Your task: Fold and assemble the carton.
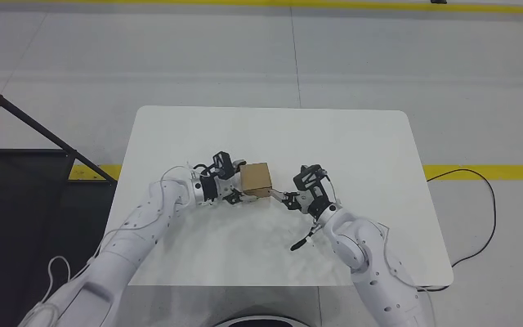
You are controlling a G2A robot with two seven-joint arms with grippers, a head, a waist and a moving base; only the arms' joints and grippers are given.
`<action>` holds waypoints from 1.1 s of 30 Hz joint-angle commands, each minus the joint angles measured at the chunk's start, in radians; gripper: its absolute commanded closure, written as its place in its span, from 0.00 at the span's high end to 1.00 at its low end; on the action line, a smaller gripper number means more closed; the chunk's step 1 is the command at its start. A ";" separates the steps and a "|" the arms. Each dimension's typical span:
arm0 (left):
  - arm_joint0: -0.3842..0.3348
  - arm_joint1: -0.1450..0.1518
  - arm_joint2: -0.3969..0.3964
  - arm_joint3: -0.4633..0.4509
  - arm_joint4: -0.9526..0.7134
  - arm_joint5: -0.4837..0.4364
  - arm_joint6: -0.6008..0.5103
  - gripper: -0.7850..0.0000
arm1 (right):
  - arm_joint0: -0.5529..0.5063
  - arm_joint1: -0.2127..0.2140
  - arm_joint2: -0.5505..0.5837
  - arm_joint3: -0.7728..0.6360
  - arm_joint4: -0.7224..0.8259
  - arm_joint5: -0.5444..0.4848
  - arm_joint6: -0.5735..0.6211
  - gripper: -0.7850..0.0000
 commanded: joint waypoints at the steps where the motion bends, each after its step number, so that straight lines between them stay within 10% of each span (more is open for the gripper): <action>1: -0.006 -0.002 0.006 0.012 0.005 -0.001 0.009 0.97 | 0.000 0.000 0.000 0.000 0.000 0.000 0.000 1.00; 3: -0.010 -0.004 0.011 0.021 0.009 0.001 0.016 0.50 | 0.000 0.000 -0.001 0.000 0.000 0.001 0.000 1.00; 7: -0.016 -0.007 0.019 0.033 0.014 0.005 0.028 0.32 | -0.003 0.001 0.000 -0.002 0.002 0.002 -0.002 1.00; 27: 0.009 0.012 -0.028 -0.047 -0.036 -0.033 0.071 0.27 | -0.037 0.013 0.050 -0.006 0.035 -0.012 -0.037 1.00; 30: 0.031 0.017 -0.062 -0.083 -0.082 0.010 0.063 0.00 | -0.037 0.013 0.051 -0.005 0.039 -0.014 -0.036 1.00; 33: 0.039 0.019 -0.065 -0.101 -0.084 0.011 0.045 0.00 | -0.036 0.014 0.049 -0.006 0.039 -0.012 -0.034 1.00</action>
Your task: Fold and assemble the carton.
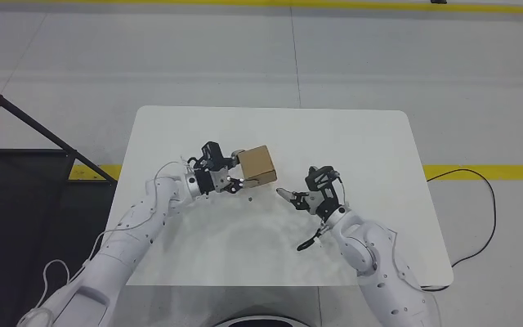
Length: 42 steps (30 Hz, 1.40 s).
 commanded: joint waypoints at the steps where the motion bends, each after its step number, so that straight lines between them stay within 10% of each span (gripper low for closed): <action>1: 0.000 0.000 0.001 0.000 0.002 -0.002 -0.001 0.00 | 0.001 0.000 -0.002 -0.002 -0.002 0.003 0.003 1.00; 18: 0.035 -0.019 -0.012 -0.093 -0.201 0.026 -0.076 0.00 | 0.028 -0.005 -0.046 0.006 -0.010 0.011 0.018 1.00; 42: 0.015 0.016 -0.103 -0.281 -0.758 -0.181 -0.526 0.00 | -0.120 0.024 0.064 -0.072 -0.110 -0.001 -0.220 1.00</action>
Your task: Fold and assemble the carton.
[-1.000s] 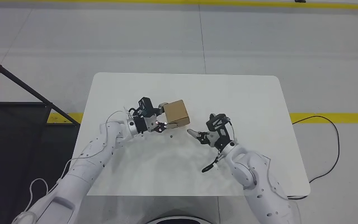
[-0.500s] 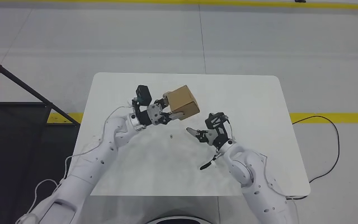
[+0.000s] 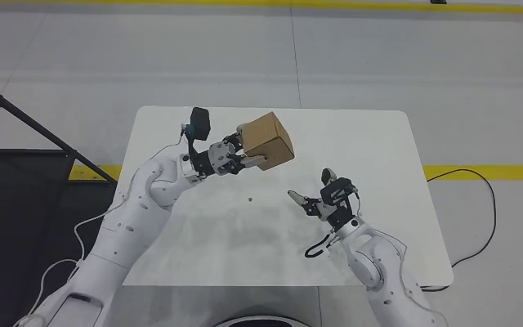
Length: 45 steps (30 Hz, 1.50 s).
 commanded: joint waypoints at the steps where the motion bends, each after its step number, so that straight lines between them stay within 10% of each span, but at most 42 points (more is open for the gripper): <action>1: 0.000 0.000 0.000 0.000 0.000 0.000 0.000 0.00 | 0.001 0.000 0.000 0.000 0.000 0.000 0.001 1.00; 13: 0.007 -0.006 0.011 -0.050 -0.143 0.018 -0.017 0.00 | 0.001 0.000 0.000 0.000 0.000 0.000 0.001 1.00; 45: -0.100 0.071 -0.064 -0.297 -1.307 0.094 -0.892 0.00 | 0.001 0.000 0.000 0.000 0.000 0.000 0.001 1.00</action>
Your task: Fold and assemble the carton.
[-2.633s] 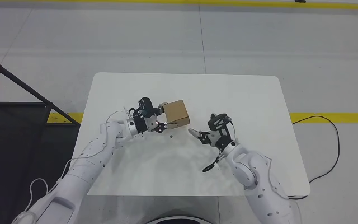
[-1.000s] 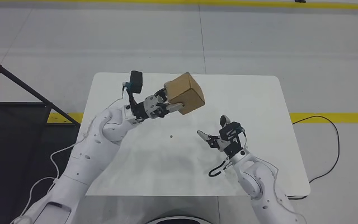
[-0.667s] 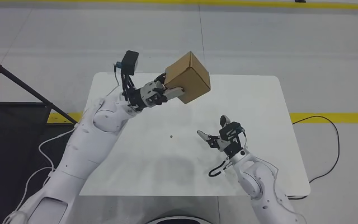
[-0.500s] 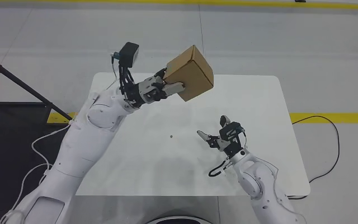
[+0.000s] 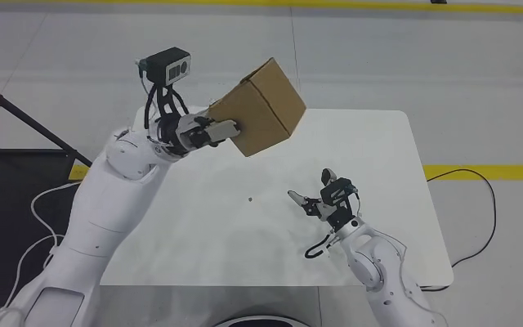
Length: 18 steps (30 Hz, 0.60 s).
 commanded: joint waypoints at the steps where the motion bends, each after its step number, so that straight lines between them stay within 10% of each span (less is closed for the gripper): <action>1: 0.000 0.003 -0.012 -0.003 -0.053 -0.023 -0.033 0.00 | 0.000 0.000 0.000 0.000 0.000 0.000 0.000 1.00; 18: 0.036 0.006 -0.073 -0.084 0.089 -0.089 0.067 0.00 | 0.000 0.000 0.000 0.000 0.000 0.000 0.000 1.00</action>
